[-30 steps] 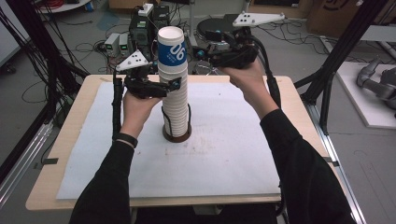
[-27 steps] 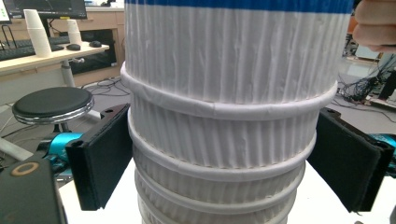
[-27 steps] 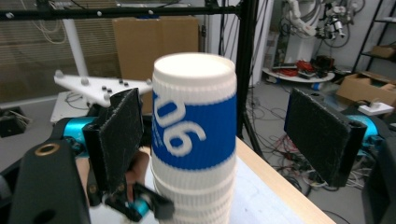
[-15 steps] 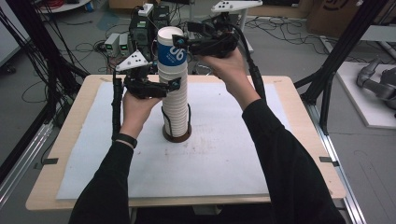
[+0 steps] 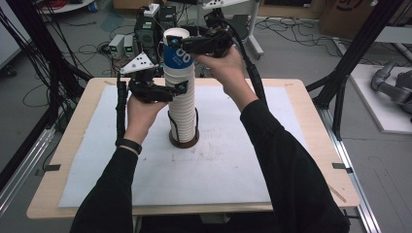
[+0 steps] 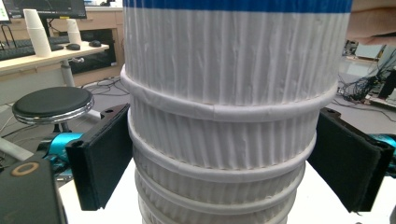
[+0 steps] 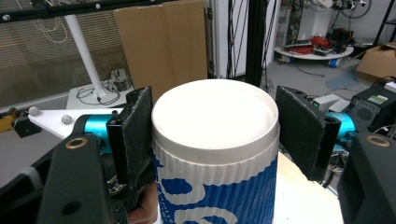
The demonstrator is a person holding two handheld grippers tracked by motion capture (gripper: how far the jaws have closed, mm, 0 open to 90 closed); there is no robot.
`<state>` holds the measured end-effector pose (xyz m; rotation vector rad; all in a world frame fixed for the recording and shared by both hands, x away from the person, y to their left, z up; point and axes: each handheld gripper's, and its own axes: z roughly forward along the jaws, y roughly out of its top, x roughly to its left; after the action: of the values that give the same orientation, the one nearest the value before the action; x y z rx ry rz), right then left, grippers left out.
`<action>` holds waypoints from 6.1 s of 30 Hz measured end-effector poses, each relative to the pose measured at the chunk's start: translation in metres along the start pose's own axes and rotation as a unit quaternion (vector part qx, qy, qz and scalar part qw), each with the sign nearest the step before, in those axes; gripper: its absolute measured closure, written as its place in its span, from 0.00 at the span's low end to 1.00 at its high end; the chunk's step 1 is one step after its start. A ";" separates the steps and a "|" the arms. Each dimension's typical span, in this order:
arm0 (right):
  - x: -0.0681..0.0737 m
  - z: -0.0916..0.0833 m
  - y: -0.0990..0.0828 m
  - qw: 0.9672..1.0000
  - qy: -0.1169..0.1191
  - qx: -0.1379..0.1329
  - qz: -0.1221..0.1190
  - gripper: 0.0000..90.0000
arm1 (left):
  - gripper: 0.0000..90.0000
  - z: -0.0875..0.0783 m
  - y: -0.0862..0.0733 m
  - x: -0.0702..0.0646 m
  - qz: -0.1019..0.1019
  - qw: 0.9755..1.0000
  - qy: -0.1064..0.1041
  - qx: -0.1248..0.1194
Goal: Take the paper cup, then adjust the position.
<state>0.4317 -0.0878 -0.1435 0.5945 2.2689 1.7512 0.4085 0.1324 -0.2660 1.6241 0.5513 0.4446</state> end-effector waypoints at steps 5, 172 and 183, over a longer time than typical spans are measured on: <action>0.003 -0.004 0.004 1.000 -0.002 -0.018 -0.010 0.35 | 0.13 0.000 0.000 0.000 0.001 1.000 0.001 0.000; 0.034 -0.123 -0.224 0.993 0.114 -0.004 0.007 0.35 | 0.21 0.051 -0.112 -0.138 0.016 0.968 -0.237 0.080; 0.031 -0.133 -0.214 0.995 0.095 0.031 -0.006 0.23 | 0.24 0.046 -0.105 -0.135 0.045 0.965 -0.231 0.118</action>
<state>0.3104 -0.2356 -0.3105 0.4411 2.4545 1.8088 0.3160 0.0252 -0.3719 1.9102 0.1812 0.0564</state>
